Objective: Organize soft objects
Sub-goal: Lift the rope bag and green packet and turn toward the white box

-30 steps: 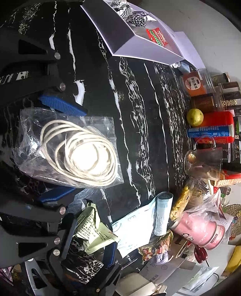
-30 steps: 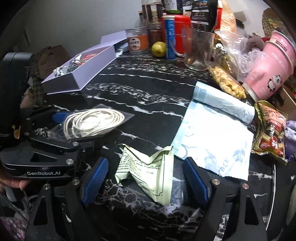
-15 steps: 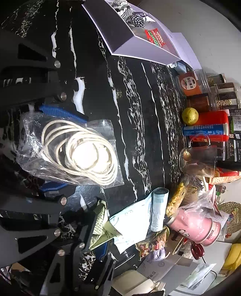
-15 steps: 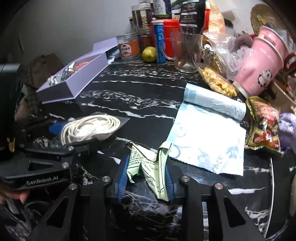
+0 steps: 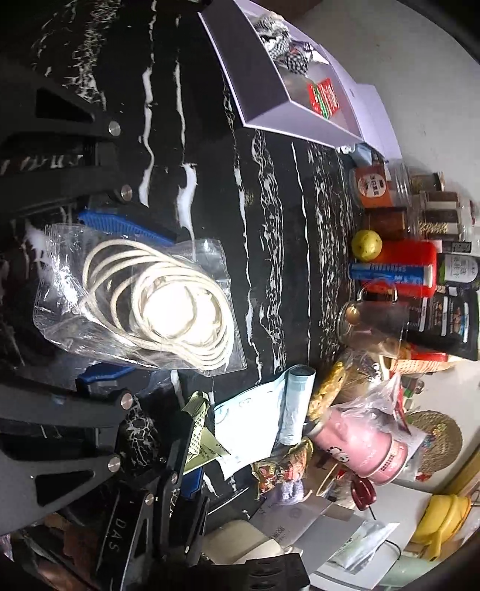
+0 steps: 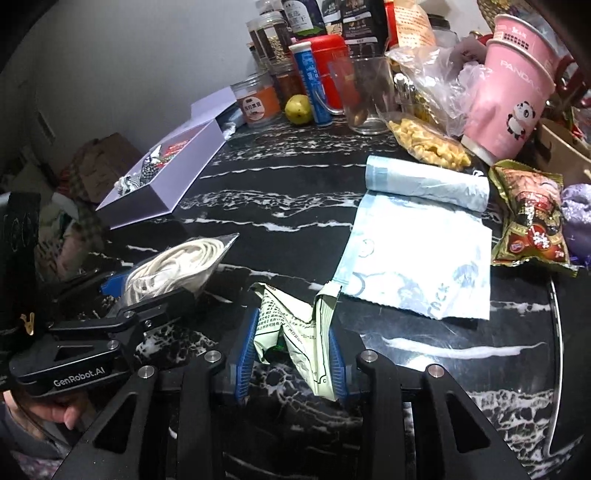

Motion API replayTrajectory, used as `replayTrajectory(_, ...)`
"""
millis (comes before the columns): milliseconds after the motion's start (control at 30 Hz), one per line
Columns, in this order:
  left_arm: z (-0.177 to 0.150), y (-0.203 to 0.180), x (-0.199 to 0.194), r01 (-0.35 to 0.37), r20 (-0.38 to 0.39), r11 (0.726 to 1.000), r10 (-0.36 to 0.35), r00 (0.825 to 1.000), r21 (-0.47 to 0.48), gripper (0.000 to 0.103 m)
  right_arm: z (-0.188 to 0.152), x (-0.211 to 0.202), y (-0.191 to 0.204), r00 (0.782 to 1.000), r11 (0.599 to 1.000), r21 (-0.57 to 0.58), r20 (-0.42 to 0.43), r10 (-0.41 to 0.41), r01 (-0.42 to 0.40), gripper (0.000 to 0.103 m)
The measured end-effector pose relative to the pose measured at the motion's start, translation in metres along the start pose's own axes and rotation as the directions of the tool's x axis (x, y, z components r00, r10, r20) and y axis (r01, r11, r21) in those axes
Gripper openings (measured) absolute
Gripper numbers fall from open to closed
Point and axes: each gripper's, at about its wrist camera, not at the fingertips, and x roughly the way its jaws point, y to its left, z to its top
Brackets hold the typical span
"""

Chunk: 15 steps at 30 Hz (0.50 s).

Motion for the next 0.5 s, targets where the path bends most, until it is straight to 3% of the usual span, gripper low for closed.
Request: replayTrajectory(500, -0.011, 0.019, -0.056, -0.097, 0.109, 0.990, 0.108, 0.988, -0.105, 0.055, 0.002, -0.013, 0.037, 0.992, 0.988, -0.095, 0.035, 0.124, -0.120, 0.034)
